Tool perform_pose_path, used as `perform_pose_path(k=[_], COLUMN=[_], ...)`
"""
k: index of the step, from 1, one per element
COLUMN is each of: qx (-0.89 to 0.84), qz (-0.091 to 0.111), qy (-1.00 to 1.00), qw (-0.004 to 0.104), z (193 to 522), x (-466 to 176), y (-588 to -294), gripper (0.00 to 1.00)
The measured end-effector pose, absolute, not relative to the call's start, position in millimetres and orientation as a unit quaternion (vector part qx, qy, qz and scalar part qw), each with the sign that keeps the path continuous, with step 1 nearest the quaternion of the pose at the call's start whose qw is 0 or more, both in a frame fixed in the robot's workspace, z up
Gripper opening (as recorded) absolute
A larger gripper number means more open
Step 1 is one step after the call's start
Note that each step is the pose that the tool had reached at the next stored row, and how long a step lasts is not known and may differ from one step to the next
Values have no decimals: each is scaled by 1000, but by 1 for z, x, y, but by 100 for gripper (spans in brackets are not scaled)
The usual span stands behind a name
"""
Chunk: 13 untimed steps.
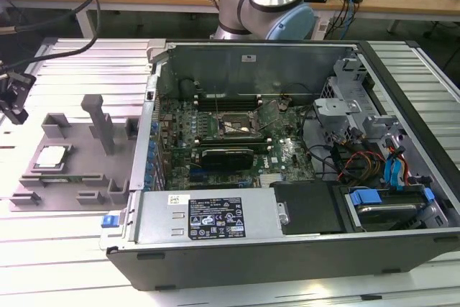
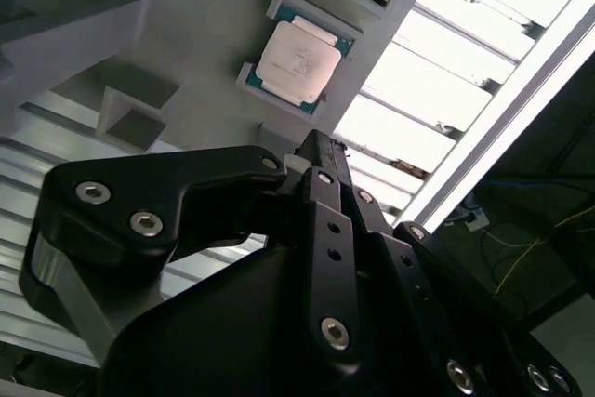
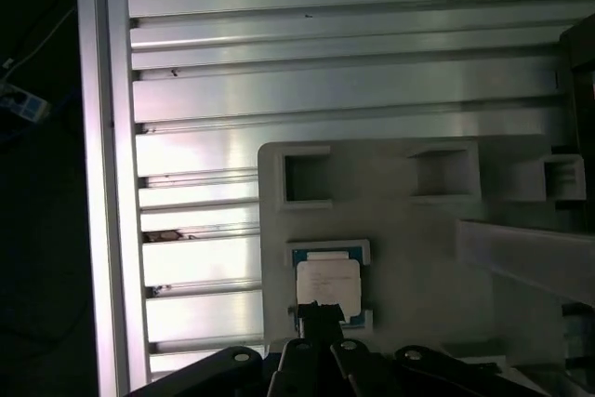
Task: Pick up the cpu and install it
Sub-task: 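Pick up the cpu and move it towards the insertion slot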
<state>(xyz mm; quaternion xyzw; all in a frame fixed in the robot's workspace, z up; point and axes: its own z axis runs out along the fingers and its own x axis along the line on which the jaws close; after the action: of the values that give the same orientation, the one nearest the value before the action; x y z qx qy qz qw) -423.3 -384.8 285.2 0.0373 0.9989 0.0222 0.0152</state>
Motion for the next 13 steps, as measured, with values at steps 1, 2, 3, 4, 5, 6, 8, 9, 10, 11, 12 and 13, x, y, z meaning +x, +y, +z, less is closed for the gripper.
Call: perform_pose_path(k=[1, 2, 3, 4, 5, 6, 8, 9, 10, 11, 12, 13], qx=[37, 37, 37, 37, 37, 37, 37, 37, 37, 37, 37, 37], qz=[22, 22, 22, 22, 22, 22, 22, 22, 22, 22, 22, 22], qy=[999, 999, 999, 999, 999, 999, 999, 999, 999, 999, 999, 999], qw=[15, 15, 15, 15, 15, 15, 15, 15, 15, 15, 15, 15], z=[282, 280, 277, 276, 273, 271, 266, 263, 261, 260, 258, 255], x=[-424, -425, -425, -426, -426, -426, -426, -426, -426, -426, -426, -426], y=[-385, -385, -385, -385, -385, -385, -388, -390, -391, -392, -393, -394], gripper=[11, 11, 11, 11, 11, 11, 11, 11, 11, 11, 11, 11])
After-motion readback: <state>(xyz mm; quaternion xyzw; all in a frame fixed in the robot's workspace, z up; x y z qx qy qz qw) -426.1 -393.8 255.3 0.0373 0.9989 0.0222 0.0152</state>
